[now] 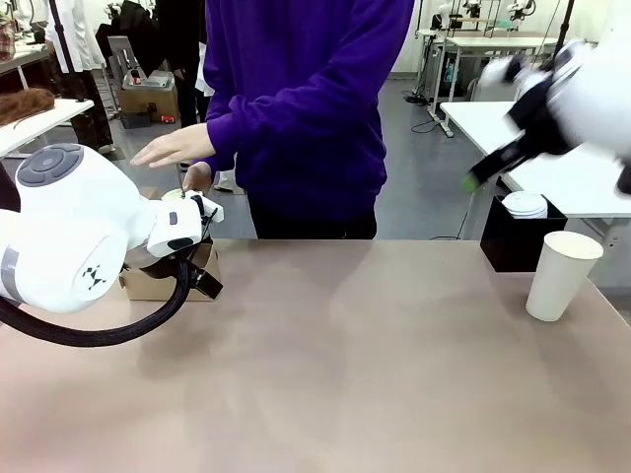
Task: Pour a drink into a cup and package it in a carrier.
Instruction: Pick up the 600 ml Paper Cup and place it in the middle top area of the table.
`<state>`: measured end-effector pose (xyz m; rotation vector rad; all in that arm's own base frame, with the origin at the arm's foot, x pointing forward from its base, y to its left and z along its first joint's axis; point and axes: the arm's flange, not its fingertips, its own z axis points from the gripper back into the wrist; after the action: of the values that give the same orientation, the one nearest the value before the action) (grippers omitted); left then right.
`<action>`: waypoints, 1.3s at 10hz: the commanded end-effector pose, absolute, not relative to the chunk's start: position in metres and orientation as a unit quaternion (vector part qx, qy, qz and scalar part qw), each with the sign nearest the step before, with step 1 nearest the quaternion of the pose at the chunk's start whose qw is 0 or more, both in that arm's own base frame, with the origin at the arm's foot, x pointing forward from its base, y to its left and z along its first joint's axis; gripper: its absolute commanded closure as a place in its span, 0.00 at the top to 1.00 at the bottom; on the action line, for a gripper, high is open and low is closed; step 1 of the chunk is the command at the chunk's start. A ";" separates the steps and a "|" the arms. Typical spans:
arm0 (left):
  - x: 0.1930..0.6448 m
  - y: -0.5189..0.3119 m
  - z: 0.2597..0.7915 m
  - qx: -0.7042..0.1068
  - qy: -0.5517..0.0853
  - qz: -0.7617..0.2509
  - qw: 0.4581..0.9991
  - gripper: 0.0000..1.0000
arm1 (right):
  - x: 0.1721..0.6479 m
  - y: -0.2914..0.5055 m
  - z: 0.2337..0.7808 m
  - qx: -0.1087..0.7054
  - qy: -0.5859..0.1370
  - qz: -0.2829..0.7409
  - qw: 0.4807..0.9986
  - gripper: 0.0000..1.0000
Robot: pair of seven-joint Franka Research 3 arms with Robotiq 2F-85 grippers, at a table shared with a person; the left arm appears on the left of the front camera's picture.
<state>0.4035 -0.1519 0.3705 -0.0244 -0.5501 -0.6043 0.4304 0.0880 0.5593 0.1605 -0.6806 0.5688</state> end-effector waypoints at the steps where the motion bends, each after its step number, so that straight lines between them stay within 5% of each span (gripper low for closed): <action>1: 0.404 -0.152 0.371 -0.012 -0.268 -0.294 0.918 1.00 | 0.429 0.015 0.598 0.156 -0.339 0.330 0.867 1.00; 4: 0.404 -0.152 0.371 -0.012 -0.268 -0.294 0.918 1.00 | 0.398 -0.098 0.604 0.227 -0.385 0.426 0.786 1.00; 9: 0.404 -0.152 0.371 -0.012 -0.268 -0.294 0.918 1.00 | 0.379 -0.225 0.475 0.307 -0.510 0.456 0.661 1.00; 13: 0.404 -0.152 0.371 -0.012 -0.268 -0.294 0.918 1.00 | 0.396 -0.234 0.429 0.325 -0.533 0.374 0.686 1.00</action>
<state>0.4036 -0.1520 0.3704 -0.0233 -0.5497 -0.6046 0.3808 -0.2323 0.4109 0.7519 -1.2057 0.8713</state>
